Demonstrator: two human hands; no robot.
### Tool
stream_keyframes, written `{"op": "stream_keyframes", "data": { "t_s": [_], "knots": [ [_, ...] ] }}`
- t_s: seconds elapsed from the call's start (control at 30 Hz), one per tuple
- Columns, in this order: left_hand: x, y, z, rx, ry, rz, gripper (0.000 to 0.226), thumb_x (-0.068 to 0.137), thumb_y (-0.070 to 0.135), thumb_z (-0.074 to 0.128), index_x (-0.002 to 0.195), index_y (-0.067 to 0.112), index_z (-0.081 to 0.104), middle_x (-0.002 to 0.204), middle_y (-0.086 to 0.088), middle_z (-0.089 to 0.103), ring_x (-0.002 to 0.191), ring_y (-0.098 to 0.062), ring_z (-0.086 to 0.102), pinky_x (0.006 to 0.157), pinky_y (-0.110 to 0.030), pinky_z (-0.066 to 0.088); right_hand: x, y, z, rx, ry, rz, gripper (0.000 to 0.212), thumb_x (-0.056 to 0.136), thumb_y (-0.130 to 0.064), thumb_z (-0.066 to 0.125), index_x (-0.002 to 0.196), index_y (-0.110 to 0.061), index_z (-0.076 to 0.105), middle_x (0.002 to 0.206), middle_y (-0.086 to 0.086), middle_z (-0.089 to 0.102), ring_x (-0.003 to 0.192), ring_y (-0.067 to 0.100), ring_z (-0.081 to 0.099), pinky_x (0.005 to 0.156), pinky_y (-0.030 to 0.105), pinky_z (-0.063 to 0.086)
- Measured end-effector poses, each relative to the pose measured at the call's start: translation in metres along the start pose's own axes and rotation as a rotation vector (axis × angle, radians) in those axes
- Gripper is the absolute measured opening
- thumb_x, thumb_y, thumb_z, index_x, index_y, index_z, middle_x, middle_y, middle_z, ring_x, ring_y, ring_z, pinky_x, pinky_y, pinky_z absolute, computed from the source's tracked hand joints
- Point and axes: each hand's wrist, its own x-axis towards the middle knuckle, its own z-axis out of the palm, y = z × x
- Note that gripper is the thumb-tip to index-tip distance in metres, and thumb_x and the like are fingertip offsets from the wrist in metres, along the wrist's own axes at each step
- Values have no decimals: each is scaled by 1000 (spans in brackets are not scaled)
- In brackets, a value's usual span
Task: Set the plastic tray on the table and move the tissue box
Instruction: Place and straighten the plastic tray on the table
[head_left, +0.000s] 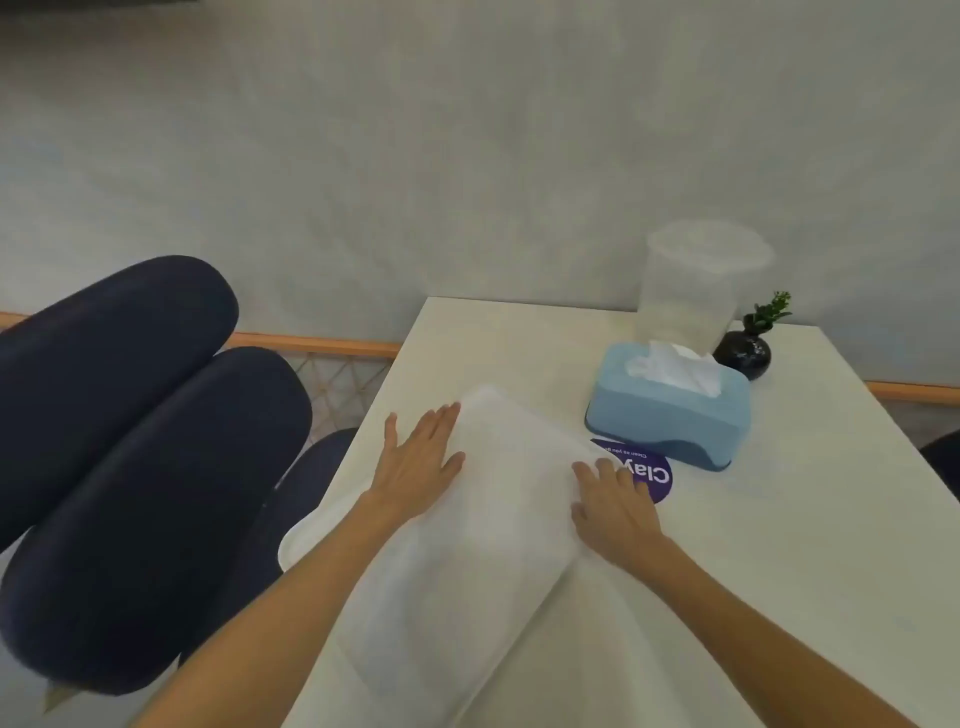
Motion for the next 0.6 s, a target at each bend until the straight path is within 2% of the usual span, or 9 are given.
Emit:
{"op": "stream_keyframes", "data": {
  "t_s": [0.13, 0.23, 0.3, 0.37, 0.43, 0.5, 0.6],
  "knots": [
    [0, -22, 14, -81, -101, -177, 63, 99, 35, 37, 153, 17, 8, 160, -1, 22, 147, -18, 23, 117, -57, 9, 5, 0, 11, 97, 4, 70, 41, 95, -26, 41, 133, -12, 42, 136, 12, 47, 125, 31, 45, 101, 42, 46],
    [-2, -33, 23, -146, -139, -282, 62, 99, 32, 38, 152, 15, 12, 159, -3, 26, 144, -22, 28, 114, -54, 22, 11, -1, 12, 170, 19, 84, 40, 95, -22, 44, 132, -9, 44, 136, 13, 48, 126, 29, 44, 104, 39, 45],
    [-2, -38, 26, -194, -121, -339, 57, 99, 28, 38, 150, 13, 20, 153, -6, 36, 136, -27, 40, 106, -50, 34, 13, 1, 10, 214, 26, 105, 40, 95, -18, 46, 133, -8, 43, 137, 13, 46, 127, 27, 44, 105, 38, 45],
    [-1, -40, 28, -161, -68, -350, 47, 99, 23, 38, 144, 10, 34, 138, -10, 49, 121, -30, 52, 96, -46, 44, 13, 5, 9, 261, 20, 127, 41, 95, -13, 48, 135, -8, 42, 143, 13, 39, 131, 27, 40, 107, 38, 44],
    [0, -43, 28, -126, -10, -357, 36, 99, 15, 40, 134, 8, 47, 124, -11, 55, 110, -29, 55, 89, -43, 50, 11, 7, 9, 325, 34, 152, 41, 94, -9, 49, 134, -6, 43, 148, 14, 33, 134, 29, 37, 109, 39, 42],
    [-1, -46, 27, -115, -6, -379, 32, 97, 7, 43, 127, 6, 54, 120, -12, 55, 109, -29, 54, 90, -42, 51, 9, 8, 11, 381, 85, 179, 42, 92, -7, 52, 134, -4, 44, 149, 16, 30, 134, 32, 36, 110, 39, 41],
    [-3, -50, 26, -119, -20, -397, 32, 96, 4, 46, 127, 7, 53, 122, -12, 55, 110, -28, 54, 92, -39, 52, 5, 5, 16, 420, 172, 244, 44, 90, -7, 55, 132, -3, 44, 141, 19, 36, 128, 32, 39, 106, 38, 45]
  ]
}}
